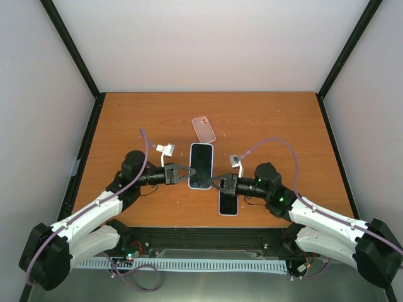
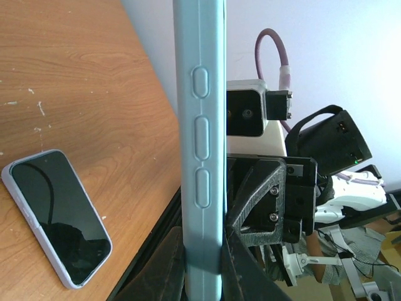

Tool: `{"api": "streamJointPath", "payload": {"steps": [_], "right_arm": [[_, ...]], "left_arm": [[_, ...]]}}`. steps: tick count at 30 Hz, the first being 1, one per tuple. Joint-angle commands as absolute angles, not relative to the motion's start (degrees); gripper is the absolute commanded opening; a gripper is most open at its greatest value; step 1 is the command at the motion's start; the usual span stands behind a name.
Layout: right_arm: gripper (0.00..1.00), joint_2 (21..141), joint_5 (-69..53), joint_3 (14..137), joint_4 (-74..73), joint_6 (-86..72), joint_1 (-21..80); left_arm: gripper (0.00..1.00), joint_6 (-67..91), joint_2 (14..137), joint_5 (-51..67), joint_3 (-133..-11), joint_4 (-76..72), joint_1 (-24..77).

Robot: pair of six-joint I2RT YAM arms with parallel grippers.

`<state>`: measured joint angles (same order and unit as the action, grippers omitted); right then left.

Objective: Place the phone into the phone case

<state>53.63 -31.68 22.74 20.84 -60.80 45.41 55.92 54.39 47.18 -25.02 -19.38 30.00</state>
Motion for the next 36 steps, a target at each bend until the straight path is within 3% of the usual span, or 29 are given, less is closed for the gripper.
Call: {"api": "streamJointPath", "payload": {"steps": [1,9,11,21,36], "right_arm": [[0.03,54.12,-30.54,22.78,23.71,-62.11,45.77],[0.03,53.71,-25.50,25.21,15.12,-58.26,45.37],[0.03,53.70,-24.57,25.88,12.11,-56.62,44.43],[0.03,58.23,-29.03,31.84,-3.04,-47.11,29.52],[0.05,74.00,-35.00,37.65,-16.07,-35.47,11.36]], "left_arm": [[0.05,52.74,54.71,43.56,-27.84,-18.27,29.96],[0.72,51.74,54.45,37.39,-29.35,-10.32,29.97],[0.97,51.47,54.56,33.96,-30.17,-6.05,29.97],[1.00,47.47,59.57,18.54,-36.68,14.86,25.28],[0.99,44.06,68.86,11.09,-38.59,23.93,7.15]]}}
